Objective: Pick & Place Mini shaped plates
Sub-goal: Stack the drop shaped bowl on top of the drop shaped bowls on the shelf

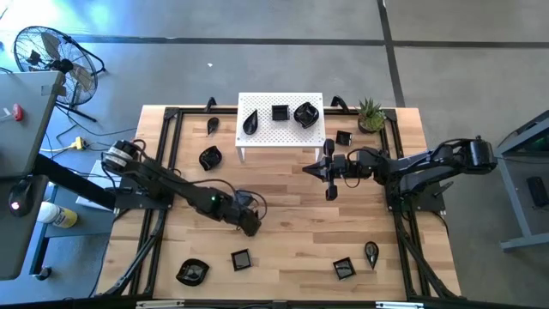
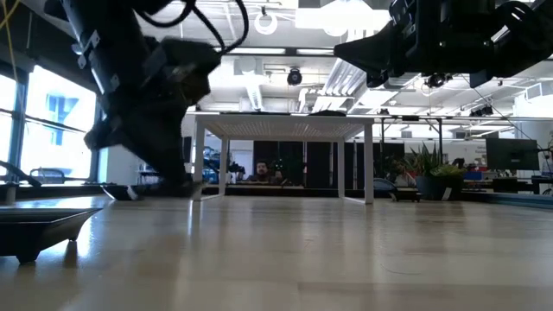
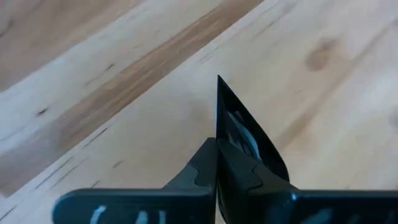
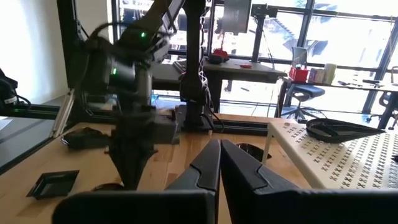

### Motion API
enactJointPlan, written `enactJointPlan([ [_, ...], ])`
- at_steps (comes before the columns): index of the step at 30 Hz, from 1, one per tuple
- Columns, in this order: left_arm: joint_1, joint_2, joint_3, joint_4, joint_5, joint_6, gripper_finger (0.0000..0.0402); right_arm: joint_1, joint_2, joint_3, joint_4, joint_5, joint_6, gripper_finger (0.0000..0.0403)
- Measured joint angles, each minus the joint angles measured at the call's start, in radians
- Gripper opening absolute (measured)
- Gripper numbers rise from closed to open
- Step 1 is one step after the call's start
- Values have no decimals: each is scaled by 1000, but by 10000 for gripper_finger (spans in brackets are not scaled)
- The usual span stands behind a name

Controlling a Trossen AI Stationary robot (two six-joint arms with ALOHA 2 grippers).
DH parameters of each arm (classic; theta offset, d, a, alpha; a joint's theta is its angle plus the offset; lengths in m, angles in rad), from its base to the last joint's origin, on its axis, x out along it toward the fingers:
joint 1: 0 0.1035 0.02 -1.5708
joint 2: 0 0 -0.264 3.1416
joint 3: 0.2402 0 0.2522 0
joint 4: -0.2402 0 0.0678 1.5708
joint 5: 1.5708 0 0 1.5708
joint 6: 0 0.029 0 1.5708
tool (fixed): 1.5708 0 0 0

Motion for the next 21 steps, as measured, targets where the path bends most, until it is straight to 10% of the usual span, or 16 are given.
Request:
enactJointPlan([
  [9, 159, -286, 0, -131, -5, 160, 0, 0, 0, 0, -5, 0, 1, 2],
  [21, 691, -471, 130, -203, 166, 606, 0, 0, 0, 0, -4, 0, 2, 2],
])
